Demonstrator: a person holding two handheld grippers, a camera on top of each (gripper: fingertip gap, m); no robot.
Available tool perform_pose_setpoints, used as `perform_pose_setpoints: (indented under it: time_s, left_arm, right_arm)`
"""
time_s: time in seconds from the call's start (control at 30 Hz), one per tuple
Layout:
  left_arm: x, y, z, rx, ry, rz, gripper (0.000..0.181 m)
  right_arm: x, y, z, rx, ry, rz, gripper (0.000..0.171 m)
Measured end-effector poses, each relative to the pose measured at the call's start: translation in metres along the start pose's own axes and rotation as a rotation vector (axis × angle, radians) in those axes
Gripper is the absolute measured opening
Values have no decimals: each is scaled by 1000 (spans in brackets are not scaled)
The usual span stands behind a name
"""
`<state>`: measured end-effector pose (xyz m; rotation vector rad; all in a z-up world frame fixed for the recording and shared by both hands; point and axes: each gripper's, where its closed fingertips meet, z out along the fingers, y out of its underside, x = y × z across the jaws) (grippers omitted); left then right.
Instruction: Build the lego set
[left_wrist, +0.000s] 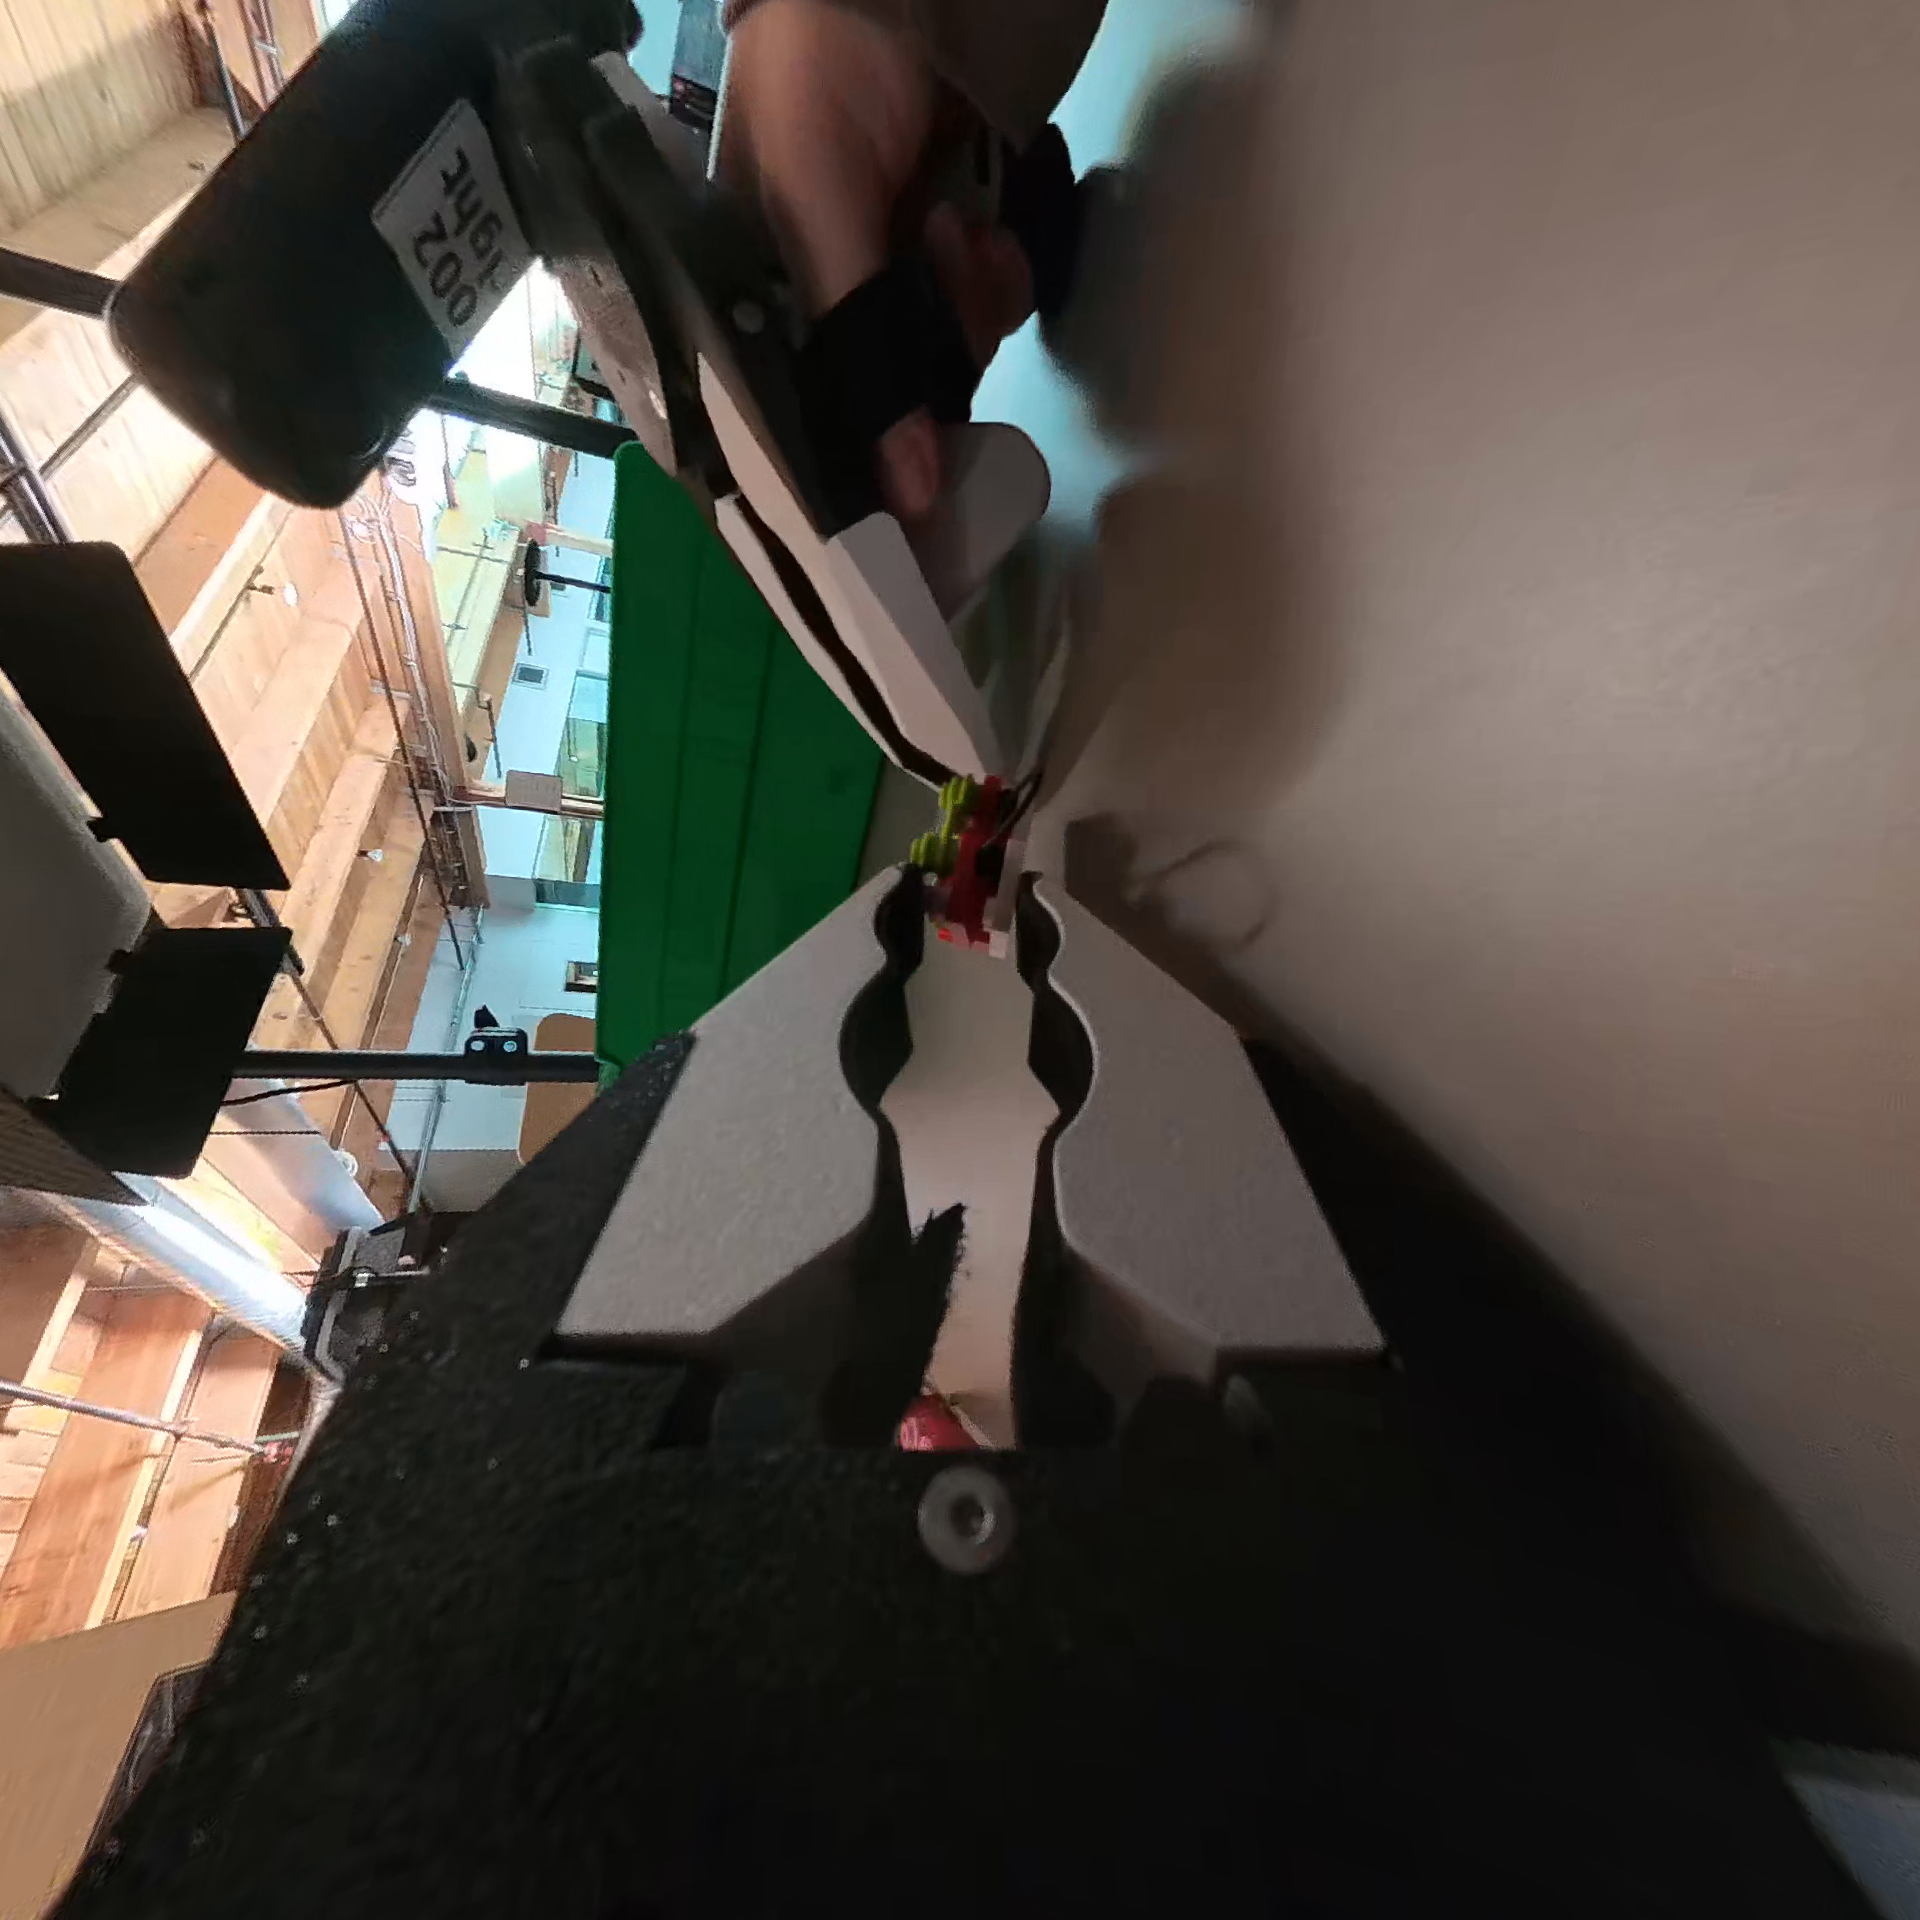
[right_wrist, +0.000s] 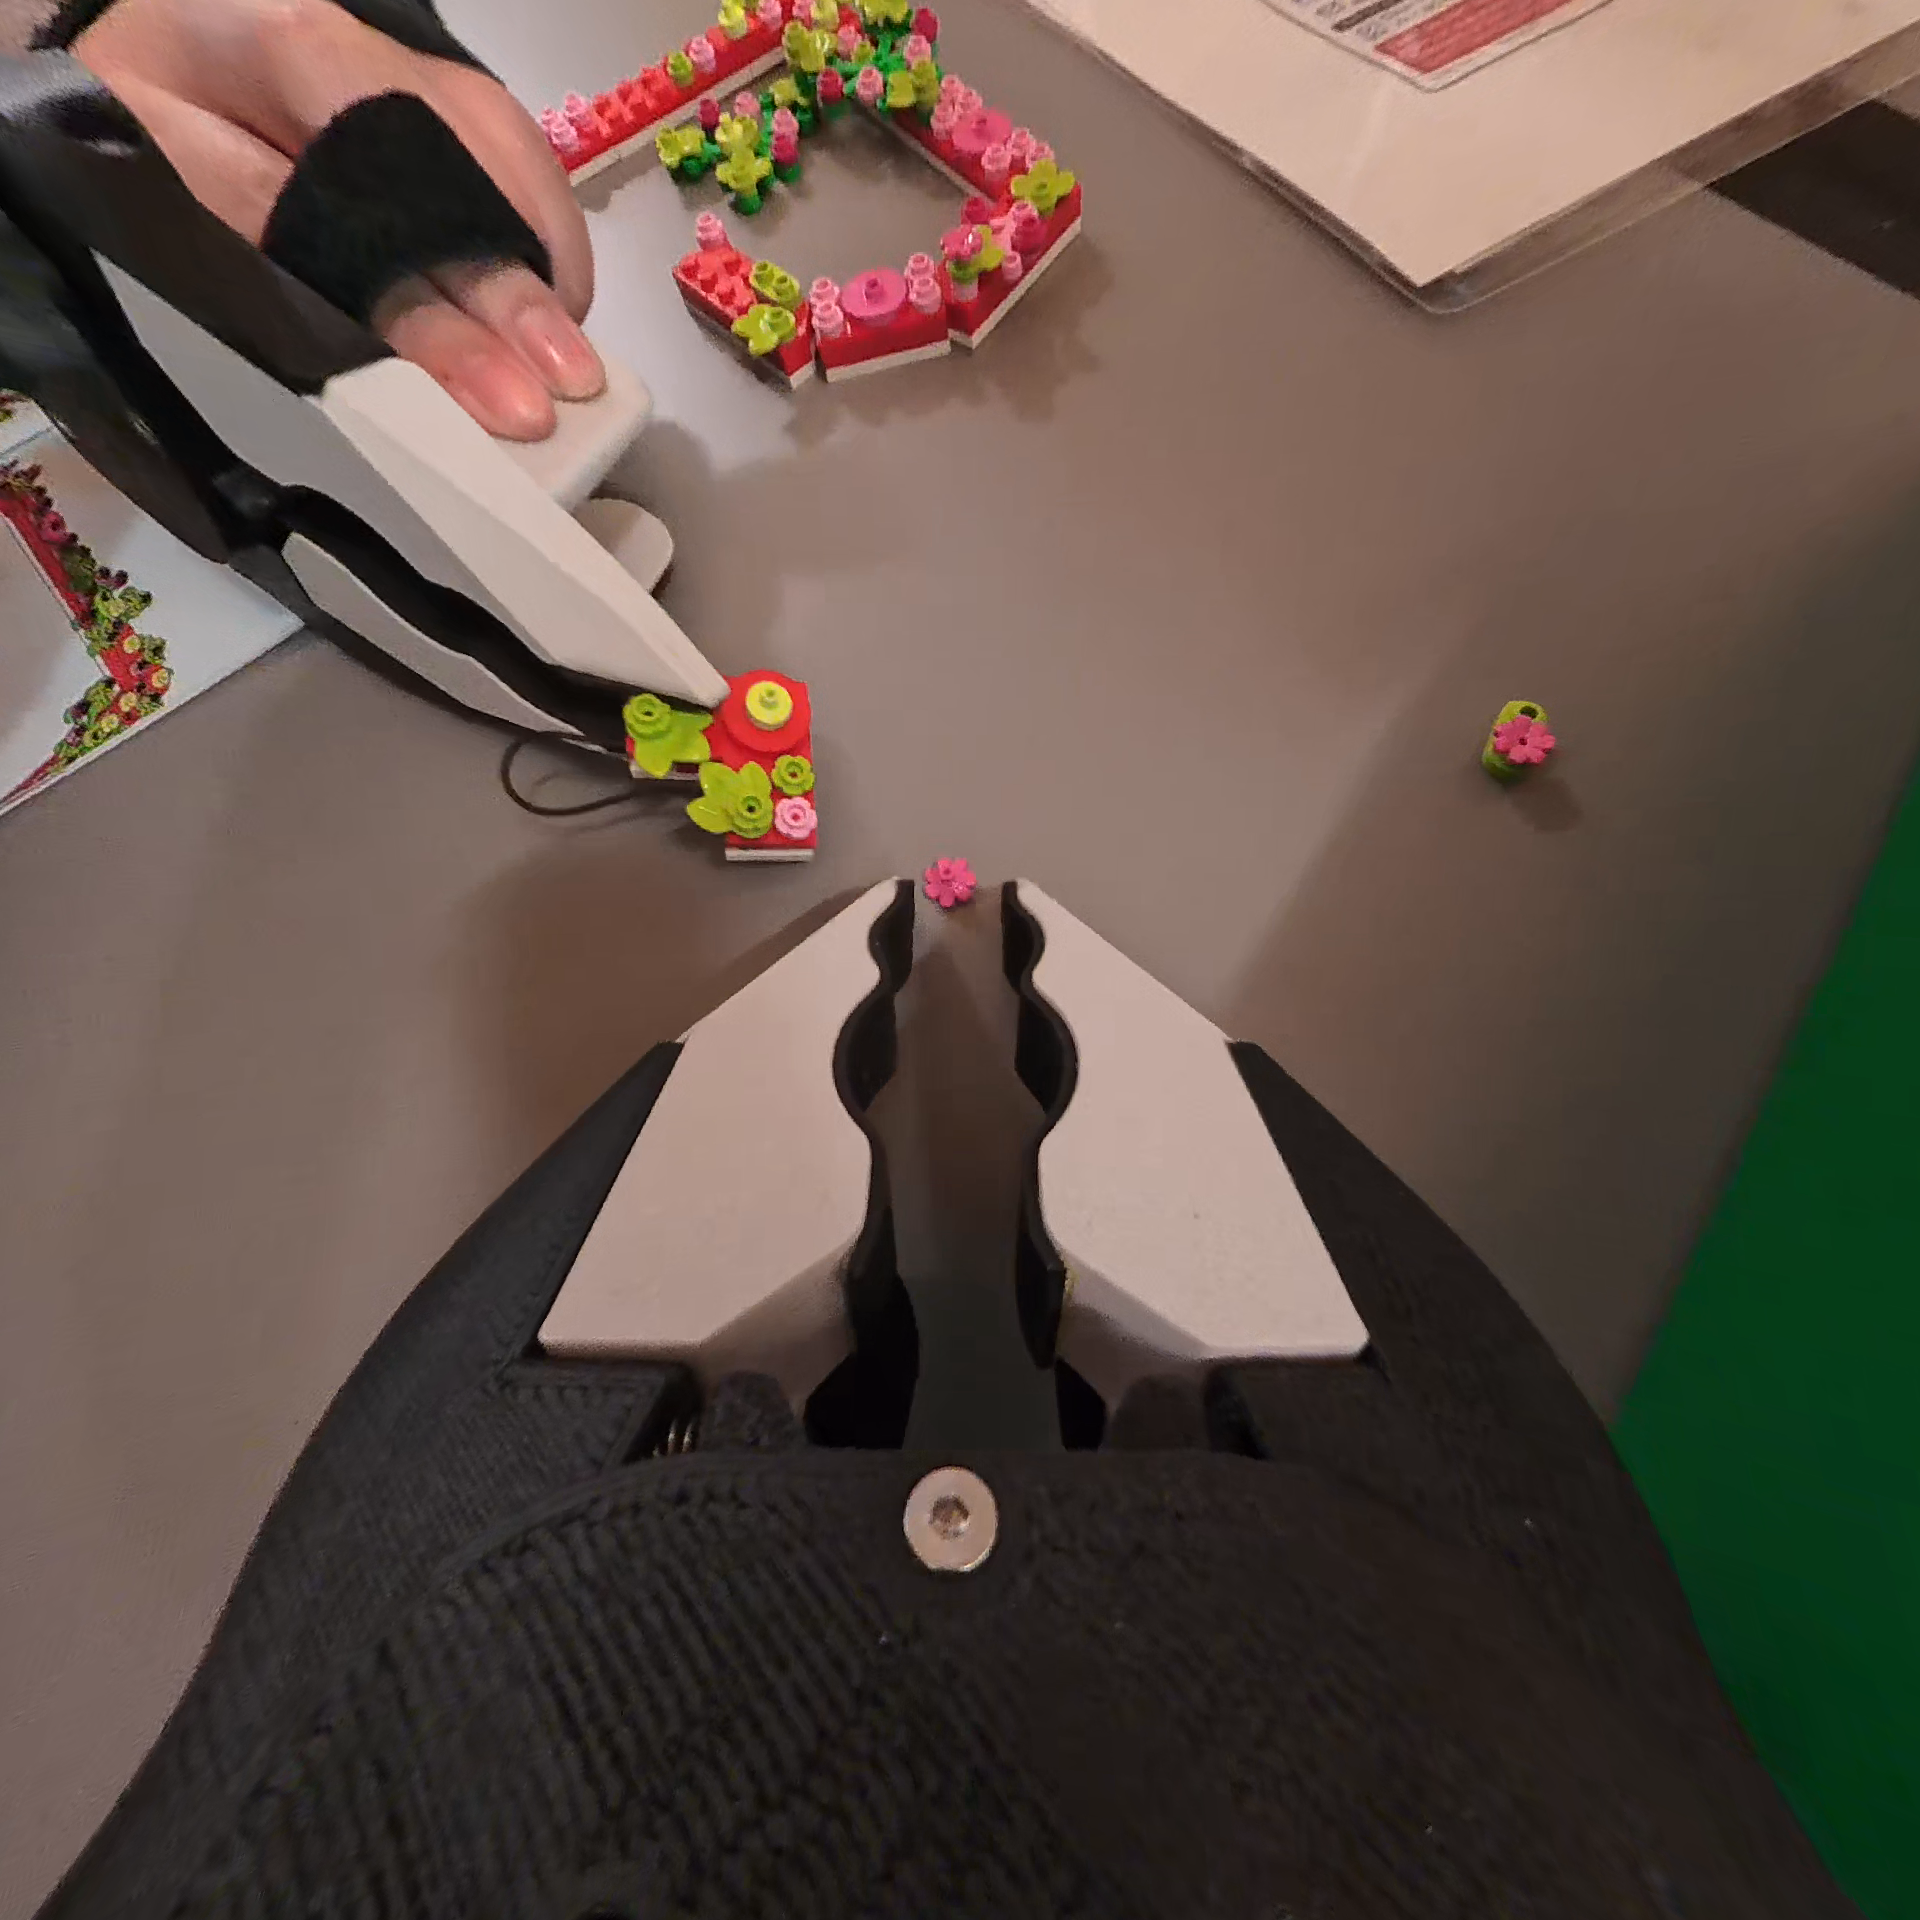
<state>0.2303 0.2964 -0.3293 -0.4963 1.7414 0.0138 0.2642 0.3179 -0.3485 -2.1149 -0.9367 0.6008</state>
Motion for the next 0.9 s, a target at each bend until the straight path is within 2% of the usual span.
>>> perform_pose_setpoints:
  time_s: [0.17, 0.27, 0.4, 0.5, 0.63, 0.77, 0.9]
  left_arm:
    - [3, 2, 0, -4, 14, 12, 16]
    - [4, 5, 1, -15, 24, -11, 16]
    - [4, 7, 2, -23, 29, -24, 15]
    - [4, 7, 2, -22, 30, -25, 16]
    - [5, 6, 1, -14, 31, -19, 16]
    - [5, 5, 1, -7, 33, -19, 16]
    - [5, 5, 1, -3, 34, -22, 16]
  right_arm:
    - [-2, -2, 4, -10, -4, -21, 7]
    - [-2, -5, 3, 3, 61, -133, 5]
    - [1, -10, -5, -68, 309, -651, 1]
    - [-8, -4, -7, -191, 421, -1068, 1]
    - [-15, 7, -7, -271, 434, -1330, 1]
    - [-28, 12, -7, -259, 343, -1339, 1]
    - [-43, 6, -14, -182, 193, -1069, 13]
